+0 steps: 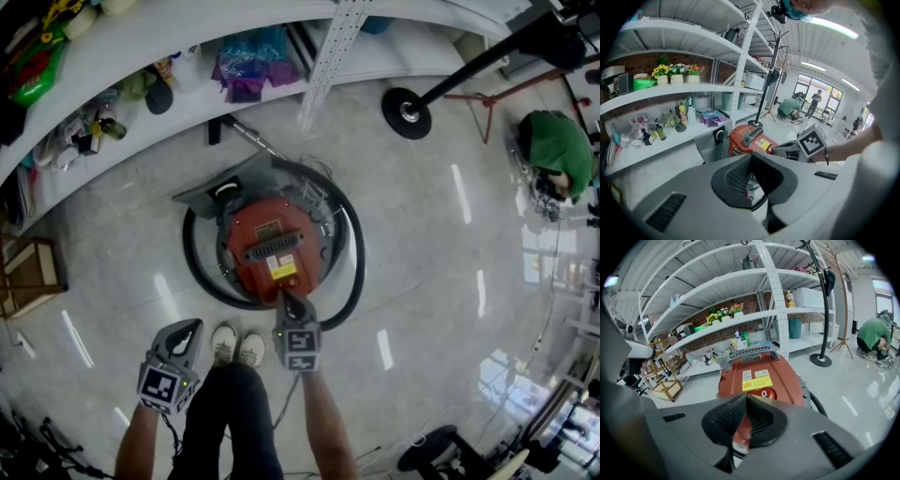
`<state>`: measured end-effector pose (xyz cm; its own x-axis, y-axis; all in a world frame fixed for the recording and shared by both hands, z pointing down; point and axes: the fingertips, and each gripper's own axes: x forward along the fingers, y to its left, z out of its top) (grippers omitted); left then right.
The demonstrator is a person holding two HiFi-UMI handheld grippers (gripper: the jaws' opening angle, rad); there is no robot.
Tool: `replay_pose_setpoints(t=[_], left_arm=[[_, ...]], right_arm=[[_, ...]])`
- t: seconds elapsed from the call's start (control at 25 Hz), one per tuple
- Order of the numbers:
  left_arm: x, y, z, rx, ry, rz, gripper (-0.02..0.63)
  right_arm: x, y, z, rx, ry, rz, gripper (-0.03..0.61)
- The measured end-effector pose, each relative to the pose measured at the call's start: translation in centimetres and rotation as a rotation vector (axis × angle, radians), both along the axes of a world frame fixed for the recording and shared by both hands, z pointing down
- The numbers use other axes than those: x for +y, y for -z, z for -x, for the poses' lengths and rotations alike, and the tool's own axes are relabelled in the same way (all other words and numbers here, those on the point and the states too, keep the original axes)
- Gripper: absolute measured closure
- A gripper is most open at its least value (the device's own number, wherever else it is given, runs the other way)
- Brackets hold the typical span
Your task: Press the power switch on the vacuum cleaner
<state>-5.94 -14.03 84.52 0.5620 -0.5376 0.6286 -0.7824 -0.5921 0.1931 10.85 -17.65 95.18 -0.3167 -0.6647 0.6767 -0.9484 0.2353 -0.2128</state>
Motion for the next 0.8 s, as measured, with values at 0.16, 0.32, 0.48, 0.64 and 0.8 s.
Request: replay_pose_setpoints(t=[0.16, 0.32, 0.48, 0.64, 0.8], left_arm=[[0.2, 0.1, 0.0, 0.000, -0.011, 0.000, 0.607], [0.1, 0.2, 0.1, -0.001, -0.015, -0.001, 0.607], [0.2, 0.5, 0.2, -0.002, -0.017, 0.001, 0.607], [-0.2, 0.9, 0.5, -0.006, -0.016, -0.008, 0.607], [-0.2, 1.2, 0.7, -0.005, -0.013, -0.016, 0.607]], right_arm=[[0.0, 0.1, 0.0, -0.003, 0.003, 0.004, 0.566], [-0.1, 0.0, 0.1, 0.005, 0.002, 0.012, 0.566], [0.2, 0.3, 0.1, 0.006, 0.002, 0.008, 0.566], [-0.1, 1.1, 0.3, 0.001, 0.008, -0.006, 0.566], [0.0, 1.9, 0.4, -0.009, 0.009, -0.018, 0.566]])
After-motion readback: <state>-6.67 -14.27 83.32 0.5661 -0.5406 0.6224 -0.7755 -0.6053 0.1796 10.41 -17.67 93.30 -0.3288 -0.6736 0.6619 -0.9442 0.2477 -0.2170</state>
